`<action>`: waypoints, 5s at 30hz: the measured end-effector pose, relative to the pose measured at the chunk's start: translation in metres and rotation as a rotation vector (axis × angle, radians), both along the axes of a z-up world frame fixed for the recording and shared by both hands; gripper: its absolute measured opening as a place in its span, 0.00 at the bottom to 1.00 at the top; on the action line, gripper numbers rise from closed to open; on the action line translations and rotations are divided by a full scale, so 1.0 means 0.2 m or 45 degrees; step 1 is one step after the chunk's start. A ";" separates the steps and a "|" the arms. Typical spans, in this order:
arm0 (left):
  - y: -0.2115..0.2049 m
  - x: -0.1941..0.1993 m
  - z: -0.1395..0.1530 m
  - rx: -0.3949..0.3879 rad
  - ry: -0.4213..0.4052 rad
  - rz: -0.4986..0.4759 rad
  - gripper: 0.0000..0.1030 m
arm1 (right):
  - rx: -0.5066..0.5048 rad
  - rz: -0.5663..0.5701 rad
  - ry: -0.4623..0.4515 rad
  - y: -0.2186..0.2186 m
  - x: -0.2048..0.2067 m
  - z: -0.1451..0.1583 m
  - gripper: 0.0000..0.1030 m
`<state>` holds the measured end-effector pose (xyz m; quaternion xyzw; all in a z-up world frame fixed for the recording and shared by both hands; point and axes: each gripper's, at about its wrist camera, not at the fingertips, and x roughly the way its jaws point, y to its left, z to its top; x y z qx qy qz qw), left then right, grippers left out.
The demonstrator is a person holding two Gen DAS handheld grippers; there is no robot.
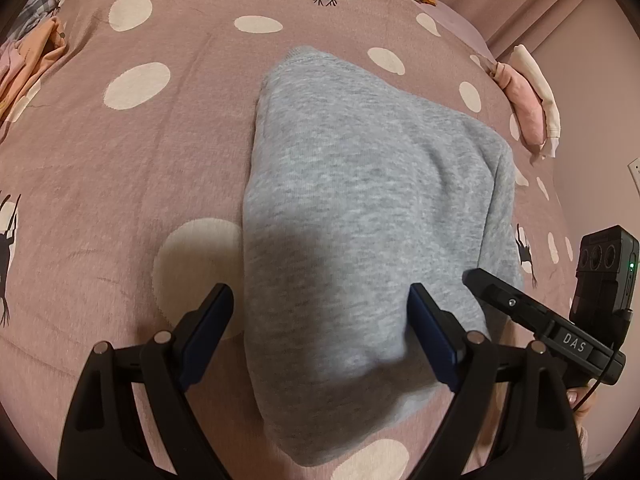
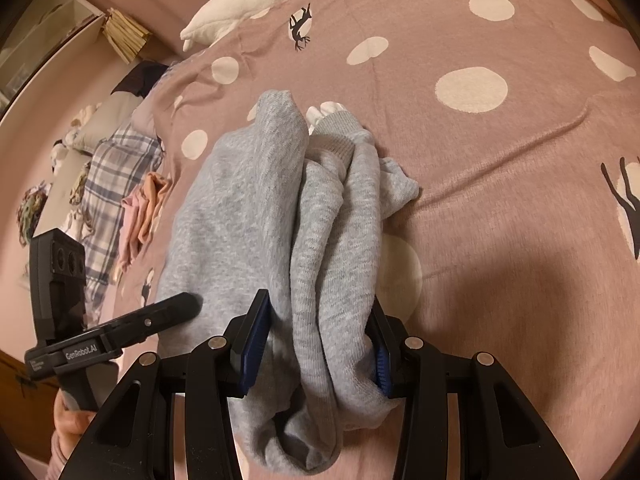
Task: Fold small clothes
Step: 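Lower the grey sweatshirt bundle onto the duvet with both grippers, then press the bundle flat on the duvet with both grippers, then open both grippers and pull them back from the bundle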
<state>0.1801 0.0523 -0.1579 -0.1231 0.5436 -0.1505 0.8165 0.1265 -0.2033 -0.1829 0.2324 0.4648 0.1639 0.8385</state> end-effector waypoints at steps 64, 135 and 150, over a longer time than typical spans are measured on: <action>0.01 -0.07 0.01 0.010 -0.008 0.020 0.86 | -0.008 -0.003 0.000 -0.02 -0.04 0.02 0.42; -0.02 -0.27 0.08 0.165 -0.114 -0.006 0.86 | -0.060 0.013 -0.058 0.03 -0.13 0.07 0.48; -0.05 -0.43 0.17 0.195 -0.218 -0.019 1.00 | -0.179 0.064 -0.116 0.14 -0.26 0.15 0.63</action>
